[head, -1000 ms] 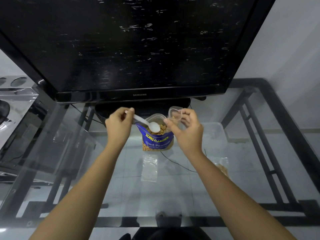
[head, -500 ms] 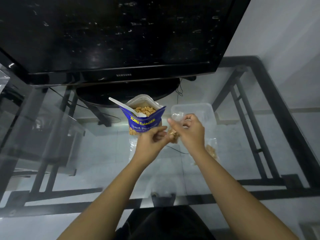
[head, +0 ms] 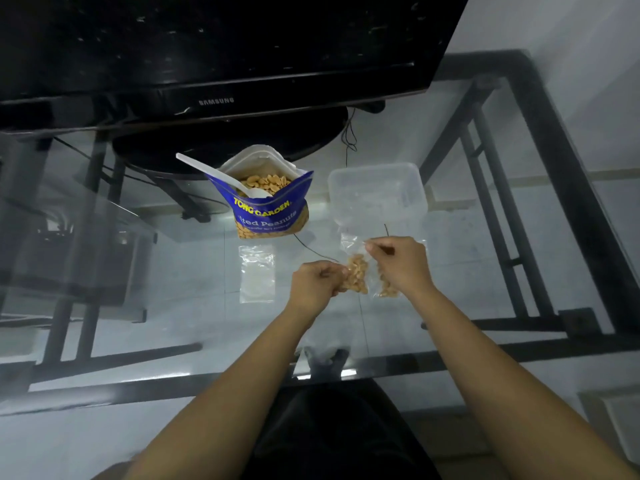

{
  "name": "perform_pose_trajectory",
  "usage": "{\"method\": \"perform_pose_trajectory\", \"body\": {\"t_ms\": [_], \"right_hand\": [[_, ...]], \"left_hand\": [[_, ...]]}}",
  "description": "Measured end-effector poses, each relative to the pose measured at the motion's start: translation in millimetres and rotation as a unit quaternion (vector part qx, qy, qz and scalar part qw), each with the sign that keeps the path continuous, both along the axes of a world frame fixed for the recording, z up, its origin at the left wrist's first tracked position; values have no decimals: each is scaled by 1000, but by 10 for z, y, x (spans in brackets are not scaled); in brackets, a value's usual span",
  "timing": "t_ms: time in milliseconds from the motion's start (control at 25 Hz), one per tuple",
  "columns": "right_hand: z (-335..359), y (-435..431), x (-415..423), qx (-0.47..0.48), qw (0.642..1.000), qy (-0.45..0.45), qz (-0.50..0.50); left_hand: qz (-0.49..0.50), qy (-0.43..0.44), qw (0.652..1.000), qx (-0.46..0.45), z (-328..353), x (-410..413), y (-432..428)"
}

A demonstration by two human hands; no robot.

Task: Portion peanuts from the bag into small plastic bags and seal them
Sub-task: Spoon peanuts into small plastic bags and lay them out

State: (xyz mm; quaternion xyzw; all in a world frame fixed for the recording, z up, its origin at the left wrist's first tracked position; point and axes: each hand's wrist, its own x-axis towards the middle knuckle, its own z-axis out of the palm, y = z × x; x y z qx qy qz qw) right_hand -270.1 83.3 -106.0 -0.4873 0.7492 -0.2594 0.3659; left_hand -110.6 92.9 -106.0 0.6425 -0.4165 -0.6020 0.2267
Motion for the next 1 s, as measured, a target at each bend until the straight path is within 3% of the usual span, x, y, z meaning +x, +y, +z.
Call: {"method": "perform_pose_trajectory", "body": {"t_ms": [120,360,480,560,720,1000], "right_hand": [[-76,18,-31,8,997,81,-16],[-194,47,-5,-34,981,185,40],[-82,121,110,-123,974,182,52],[-36,164,288,-159,969,141,123],[-125,70,793,-109,957,81,255],[-254,-248,1443,-44,952,113,281]], "left_hand": [[-19,-86,995,-44,-96,-114,52],[-123,-233,954,-146,-106,-123,137],[-84,-250,940,-218,13,160,98],[-51,-267,927,-260,25,481,47],[-17,-312,910,-274,-98,1116,-103],[-154,-374,882,-241,-318,1392,-320]]}}
